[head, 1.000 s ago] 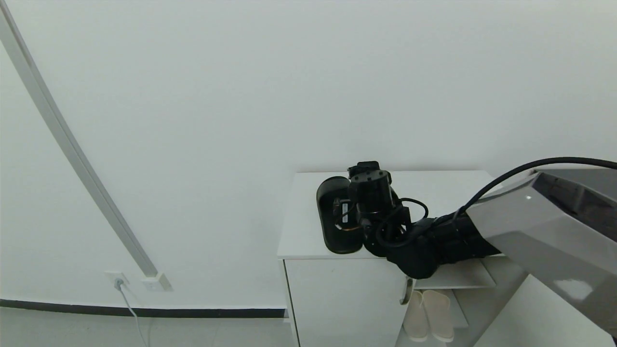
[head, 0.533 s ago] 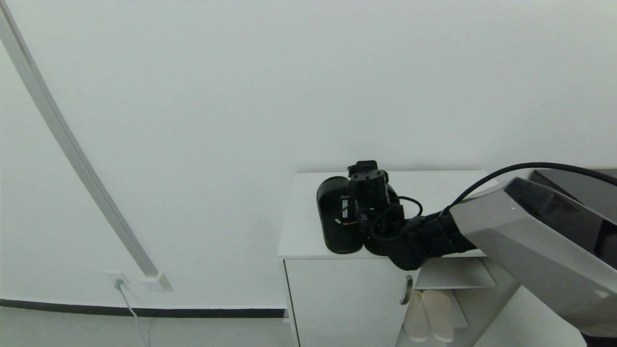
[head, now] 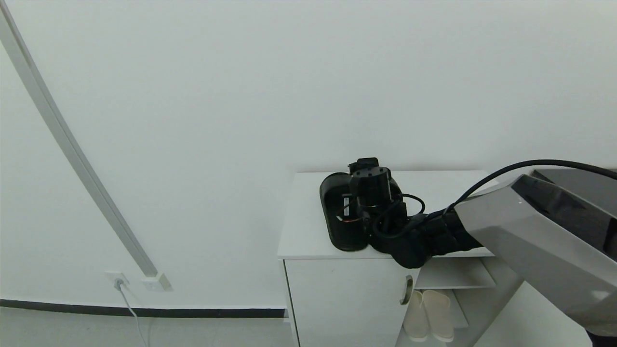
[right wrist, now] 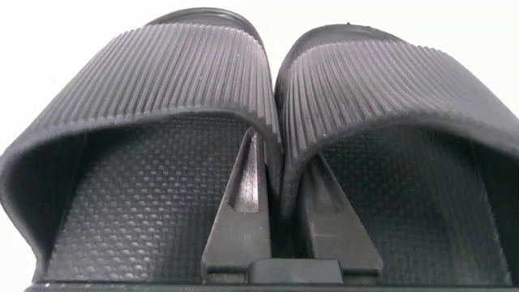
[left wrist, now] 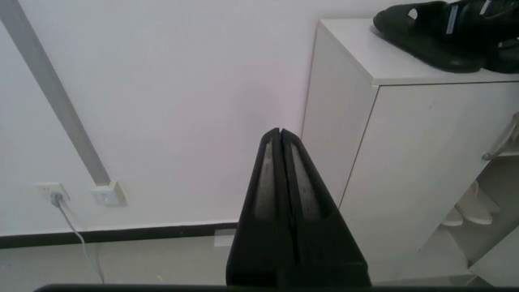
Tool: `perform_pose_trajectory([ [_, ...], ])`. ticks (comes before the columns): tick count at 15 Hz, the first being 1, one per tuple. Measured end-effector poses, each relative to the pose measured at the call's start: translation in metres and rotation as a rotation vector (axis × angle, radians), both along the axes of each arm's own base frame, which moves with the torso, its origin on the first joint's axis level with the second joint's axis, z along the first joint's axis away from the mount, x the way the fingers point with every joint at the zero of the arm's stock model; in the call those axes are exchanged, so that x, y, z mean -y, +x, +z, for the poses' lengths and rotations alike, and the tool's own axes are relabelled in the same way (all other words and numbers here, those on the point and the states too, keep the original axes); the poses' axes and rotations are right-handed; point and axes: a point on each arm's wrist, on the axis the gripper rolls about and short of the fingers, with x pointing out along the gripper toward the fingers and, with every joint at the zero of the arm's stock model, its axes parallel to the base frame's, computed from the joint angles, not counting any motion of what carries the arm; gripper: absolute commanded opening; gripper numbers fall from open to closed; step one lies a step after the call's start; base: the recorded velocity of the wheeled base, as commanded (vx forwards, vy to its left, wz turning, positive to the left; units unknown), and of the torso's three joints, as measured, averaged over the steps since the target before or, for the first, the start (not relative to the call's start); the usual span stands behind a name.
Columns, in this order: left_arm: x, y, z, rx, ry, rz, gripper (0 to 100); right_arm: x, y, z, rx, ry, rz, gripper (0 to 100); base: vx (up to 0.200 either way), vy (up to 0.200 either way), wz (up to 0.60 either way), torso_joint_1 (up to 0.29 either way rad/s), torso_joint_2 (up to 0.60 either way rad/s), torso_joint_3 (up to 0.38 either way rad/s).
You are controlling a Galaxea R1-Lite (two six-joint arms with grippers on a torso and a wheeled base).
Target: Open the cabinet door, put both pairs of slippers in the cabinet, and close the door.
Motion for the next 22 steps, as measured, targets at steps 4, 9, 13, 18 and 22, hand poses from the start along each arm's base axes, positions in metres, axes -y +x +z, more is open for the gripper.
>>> perform_pose_trajectory([
  [4, 0.000, 0.000, 0.000, 0.000, 0.003, -0.001, 0, 0.008, -0.043, 0.022, -0.032, -0.001, 0.168, 0, 0.000, 0.000, 0.00, 0.000, 0.00, 0.000],
  [9, 0.000, 0.000, 0.000, 0.000, 0.003, -0.001, 0, 0.057, -0.123, 0.048, -0.081, 0.004, 0.425, 0, 0.000, 0.000, 0.00, 0.000, 0.00, 0.000],
  [13, 0.000, 0.000, 0.000, 0.000, 0.003, -0.001, 0, 0.093, -0.173, 0.054, -0.102, -0.012, 0.575, 0, 0.000, 0.000, 0.00, 0.000, 0.00, 0.000],
  [18, 0.000, 0.000, 0.000, 0.000, 0.003, -0.001, 0, 0.102, -0.189, 0.058, -0.092, -0.006, 0.602, 0, 0.000, 0.000, 0.00, 0.000, 0.00, 0.000],
  [22, 0.000, 0.000, 0.000, -0.001, 0.001, -0.001, 0, 0.103, -0.195, 0.059, -0.088, -0.004, 0.618, 0, -0.200, 0.000, 0.00, 0.006, 0.01, 0.005],
])
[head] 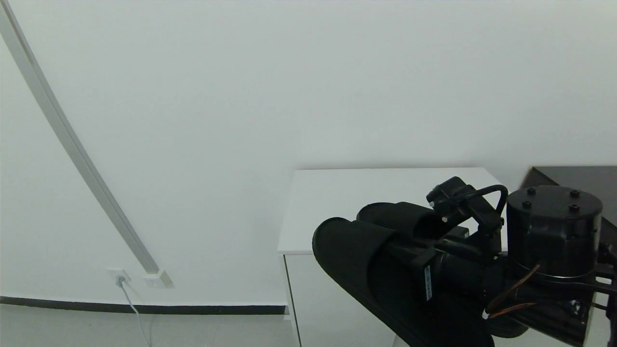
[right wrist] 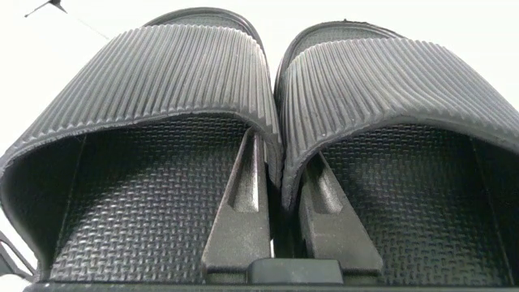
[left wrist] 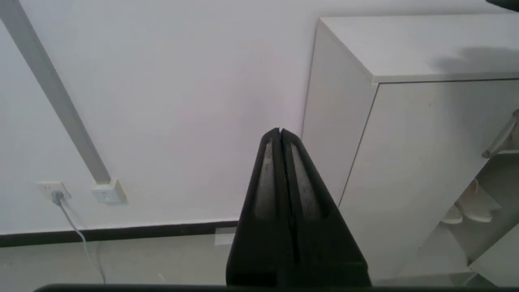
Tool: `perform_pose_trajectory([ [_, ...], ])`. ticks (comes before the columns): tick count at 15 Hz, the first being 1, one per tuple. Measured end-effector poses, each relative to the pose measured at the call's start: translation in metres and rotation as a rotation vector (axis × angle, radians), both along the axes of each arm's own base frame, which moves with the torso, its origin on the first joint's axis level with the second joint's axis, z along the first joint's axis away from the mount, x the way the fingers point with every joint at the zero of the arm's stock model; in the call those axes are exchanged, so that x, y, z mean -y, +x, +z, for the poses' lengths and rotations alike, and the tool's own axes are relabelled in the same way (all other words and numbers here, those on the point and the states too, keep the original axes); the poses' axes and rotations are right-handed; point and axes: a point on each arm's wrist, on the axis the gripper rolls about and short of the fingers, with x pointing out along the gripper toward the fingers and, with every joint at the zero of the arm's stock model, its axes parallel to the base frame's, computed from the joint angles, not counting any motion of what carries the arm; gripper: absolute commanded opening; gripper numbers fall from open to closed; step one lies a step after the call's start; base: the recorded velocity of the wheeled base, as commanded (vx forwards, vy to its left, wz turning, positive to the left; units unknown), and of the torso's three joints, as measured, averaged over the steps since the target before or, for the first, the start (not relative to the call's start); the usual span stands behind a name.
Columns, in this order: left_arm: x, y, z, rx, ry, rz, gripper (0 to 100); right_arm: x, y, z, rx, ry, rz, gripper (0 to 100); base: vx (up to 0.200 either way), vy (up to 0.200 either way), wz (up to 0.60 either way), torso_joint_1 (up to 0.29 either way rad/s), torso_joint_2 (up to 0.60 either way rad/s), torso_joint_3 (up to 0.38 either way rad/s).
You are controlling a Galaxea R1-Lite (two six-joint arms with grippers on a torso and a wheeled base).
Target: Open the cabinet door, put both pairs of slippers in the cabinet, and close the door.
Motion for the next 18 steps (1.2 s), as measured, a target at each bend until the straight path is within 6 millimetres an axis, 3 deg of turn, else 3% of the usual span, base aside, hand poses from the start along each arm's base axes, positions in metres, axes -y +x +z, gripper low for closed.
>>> perform_pose_trajectory([
  [5, 0.0000, 0.0000, 0.0001, 0.001, 0.000, 0.000, 0, 0.0002, -0.0032, -0.0014, -0.001, -0.003, 0.009, 0, -0.200, 0.000, 0.00, -0.002, 0.00, 0.001],
  [18, 0.0000, 0.0000, 0.0000, 0.000, 0.000, 0.000, 0, 0.0009, -0.0038, -0.0063, -0.011, -0.012, 0.011, 0, 0.000, 0.000, 0.00, 0.000, 0.00, 0.000],
])
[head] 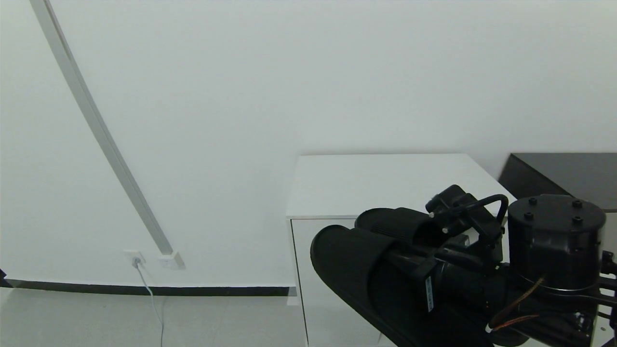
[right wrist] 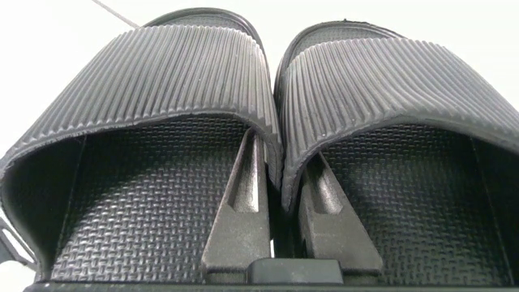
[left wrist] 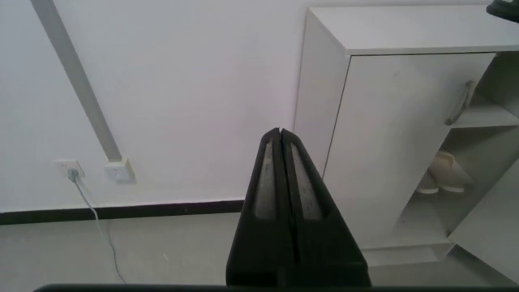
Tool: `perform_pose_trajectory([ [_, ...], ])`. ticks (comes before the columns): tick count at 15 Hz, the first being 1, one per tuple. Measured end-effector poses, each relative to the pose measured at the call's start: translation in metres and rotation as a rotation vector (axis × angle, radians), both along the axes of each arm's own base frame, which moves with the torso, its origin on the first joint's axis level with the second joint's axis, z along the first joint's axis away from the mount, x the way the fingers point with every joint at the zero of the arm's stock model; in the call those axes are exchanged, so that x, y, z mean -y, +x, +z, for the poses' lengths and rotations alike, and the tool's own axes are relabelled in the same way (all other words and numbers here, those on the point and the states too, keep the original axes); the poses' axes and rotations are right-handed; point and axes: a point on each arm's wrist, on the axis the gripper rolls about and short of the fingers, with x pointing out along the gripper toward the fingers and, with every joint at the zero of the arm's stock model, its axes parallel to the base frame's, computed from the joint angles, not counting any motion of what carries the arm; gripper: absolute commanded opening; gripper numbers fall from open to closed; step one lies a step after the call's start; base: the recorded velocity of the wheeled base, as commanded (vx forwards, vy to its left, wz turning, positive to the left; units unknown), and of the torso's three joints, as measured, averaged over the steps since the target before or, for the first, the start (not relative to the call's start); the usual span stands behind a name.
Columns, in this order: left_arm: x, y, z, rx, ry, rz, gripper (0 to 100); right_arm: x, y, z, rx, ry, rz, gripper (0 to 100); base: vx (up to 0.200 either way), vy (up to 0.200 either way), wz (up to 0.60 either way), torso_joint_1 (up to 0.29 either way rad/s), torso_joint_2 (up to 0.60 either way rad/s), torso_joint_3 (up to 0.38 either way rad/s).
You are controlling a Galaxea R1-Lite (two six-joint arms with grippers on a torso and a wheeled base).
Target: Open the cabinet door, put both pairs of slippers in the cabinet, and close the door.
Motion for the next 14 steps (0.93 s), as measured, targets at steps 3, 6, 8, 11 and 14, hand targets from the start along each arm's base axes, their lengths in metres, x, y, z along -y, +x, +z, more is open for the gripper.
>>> perform_pose_trajectory([
  [3, 0.0000, 0.0000, 0.0000, 0.000, 0.000, 0.000, 0, 0.0003, 0.0000, -0.0006, -0.002, -0.002, 0.000, 0, 0.000, 0.000, 0.00, 0.000, 0.00, 0.000],
  [6, 0.0000, 0.0000, 0.0000, 0.000, 0.000, 0.000, 0, 0.0001, -0.0001, -0.0008, -0.002, -0.003, 0.001, 0, 0.000, -0.200, 0.00, -0.001, 0.00, 0.001],
  [8, 0.0000, 0.0000, 0.0000, 0.000, 0.000, -0.001, 0, -0.0001, -0.0004, -0.0008, -0.002, -0.002, 0.003, 0, 0.000, -0.200, 0.00, 0.007, 0.00, 0.000],
  [11, 0.0000, 0.0000, 0.0000, 0.000, 0.000, 0.000, 0, 0.0003, -0.0001, -0.0010, -0.003, -0.003, 0.000, 0, 0.000, -0.200, 0.00, 0.004, 0.00, 0.004],
  [14, 0.0000, 0.0000, 0.0000, 0.000, 0.000, -0.001, 0, 0.0001, -0.0002, -0.0011, -0.003, -0.003, 0.001, 0, 0.000, -0.200, 0.00, 0.002, 0.00, 0.002],
])
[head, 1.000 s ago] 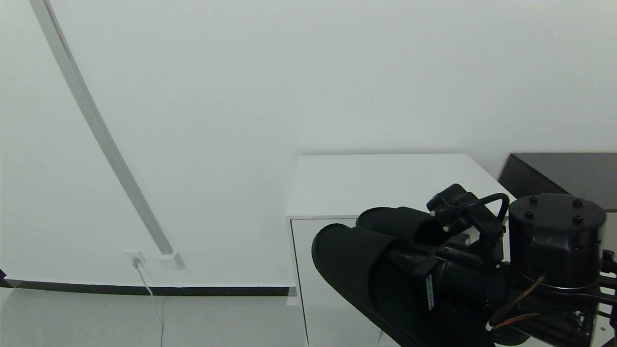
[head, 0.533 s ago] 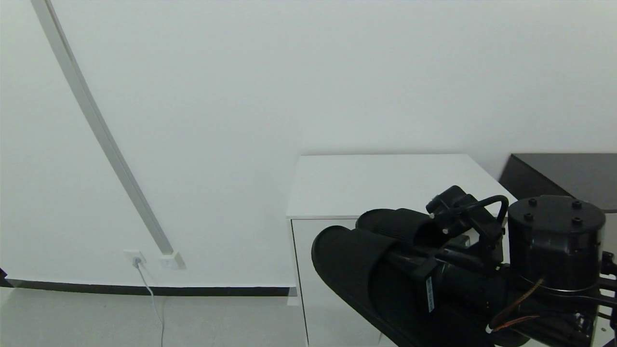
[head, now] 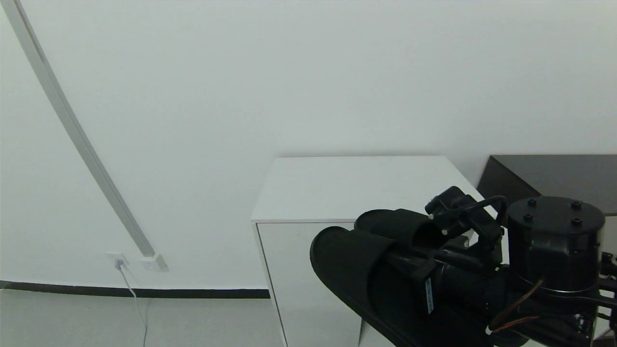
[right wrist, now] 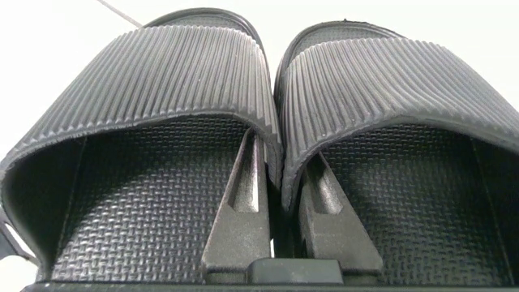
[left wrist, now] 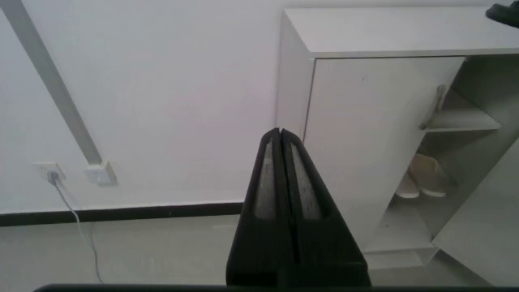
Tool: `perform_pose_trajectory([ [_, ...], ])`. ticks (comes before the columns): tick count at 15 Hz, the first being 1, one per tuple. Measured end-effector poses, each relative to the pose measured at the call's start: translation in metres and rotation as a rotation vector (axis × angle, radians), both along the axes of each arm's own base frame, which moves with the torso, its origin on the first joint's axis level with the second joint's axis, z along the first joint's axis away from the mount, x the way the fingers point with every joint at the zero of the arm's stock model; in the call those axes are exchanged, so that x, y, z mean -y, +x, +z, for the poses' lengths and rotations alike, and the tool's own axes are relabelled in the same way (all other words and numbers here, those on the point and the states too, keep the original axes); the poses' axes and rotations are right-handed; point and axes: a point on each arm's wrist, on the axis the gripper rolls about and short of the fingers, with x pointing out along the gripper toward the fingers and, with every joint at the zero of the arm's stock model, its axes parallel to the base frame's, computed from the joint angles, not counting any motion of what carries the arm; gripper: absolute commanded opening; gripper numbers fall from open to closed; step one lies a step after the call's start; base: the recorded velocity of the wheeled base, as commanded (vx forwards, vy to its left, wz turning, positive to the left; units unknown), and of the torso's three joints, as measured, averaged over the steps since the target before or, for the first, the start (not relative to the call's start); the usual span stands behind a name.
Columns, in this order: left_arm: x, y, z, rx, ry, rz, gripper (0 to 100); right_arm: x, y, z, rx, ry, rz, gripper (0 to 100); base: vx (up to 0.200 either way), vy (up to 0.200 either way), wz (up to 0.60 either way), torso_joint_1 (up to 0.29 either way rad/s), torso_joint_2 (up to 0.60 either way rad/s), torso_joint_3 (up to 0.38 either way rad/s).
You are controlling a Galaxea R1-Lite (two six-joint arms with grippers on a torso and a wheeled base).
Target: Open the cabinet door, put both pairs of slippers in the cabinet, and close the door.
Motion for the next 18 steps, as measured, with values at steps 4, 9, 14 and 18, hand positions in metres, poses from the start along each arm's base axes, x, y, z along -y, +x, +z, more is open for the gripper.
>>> perform_pose_trajectory([
  [4, 0.0000, 0.0000, 0.0000, 0.000, 0.000, 0.000, 0, 0.0001, -0.0001, -0.0003, -0.001, -0.001, 0.000, 0, 0.000, -0.200, 0.00, 0.006, 0.00, 0.002],
  [9, 0.0000, 0.0000, 0.0000, 0.000, 0.000, 0.000, 0, 0.0006, -0.0006, -0.0025, 0.005, 0.004, 0.001, 0, 0.000, -0.160, 0.00, 0.005, 0.00, 0.001],
  [14, 0.0000, 0.0000, -0.0001, -0.001, -0.006, 0.000, 0, 0.0000, -0.0005, -0.0063, -0.002, -0.005, 0.002, 0, 0.000, 0.000, 0.00, 0.000, 0.00, 0.000],
  [18, 0.0000, 0.0000, -0.0001, -0.001, -0.006, 0.000, 0, -0.0003, -0.0003, -0.0070, -0.002, -0.004, 0.002, 0, 0.000, 0.000, 0.00, 0.000, 0.00, 0.000],
])
